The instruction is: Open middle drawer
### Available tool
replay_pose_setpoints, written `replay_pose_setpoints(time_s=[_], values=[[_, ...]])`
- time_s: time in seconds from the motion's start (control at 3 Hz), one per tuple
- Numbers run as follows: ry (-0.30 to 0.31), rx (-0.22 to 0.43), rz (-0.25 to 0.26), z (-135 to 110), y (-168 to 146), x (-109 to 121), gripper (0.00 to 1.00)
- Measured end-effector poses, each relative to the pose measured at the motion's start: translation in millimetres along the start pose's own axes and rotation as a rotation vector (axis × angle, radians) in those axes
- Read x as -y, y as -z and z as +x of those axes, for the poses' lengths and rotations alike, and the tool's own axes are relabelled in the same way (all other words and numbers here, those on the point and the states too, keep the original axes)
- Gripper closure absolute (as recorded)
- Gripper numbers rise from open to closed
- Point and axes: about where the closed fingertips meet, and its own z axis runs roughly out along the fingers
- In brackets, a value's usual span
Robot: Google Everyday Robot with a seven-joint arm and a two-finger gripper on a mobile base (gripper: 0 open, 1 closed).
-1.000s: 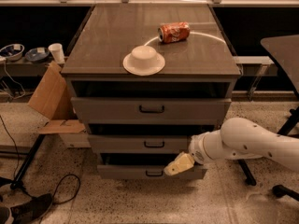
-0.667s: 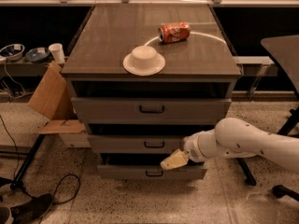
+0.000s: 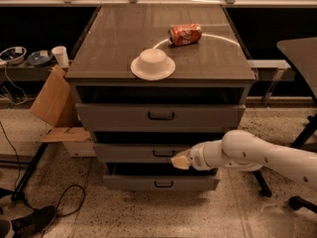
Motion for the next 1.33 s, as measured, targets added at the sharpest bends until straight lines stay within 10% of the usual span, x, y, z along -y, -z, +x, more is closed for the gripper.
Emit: replay_pose_setpoints(time_s=[0.33, 1.33], values=[[-0.090, 0.067, -0.023, -12, -28, 4, 0.96], [-0.148, 0.175, -0.034, -48, -81, 3, 1.00]])
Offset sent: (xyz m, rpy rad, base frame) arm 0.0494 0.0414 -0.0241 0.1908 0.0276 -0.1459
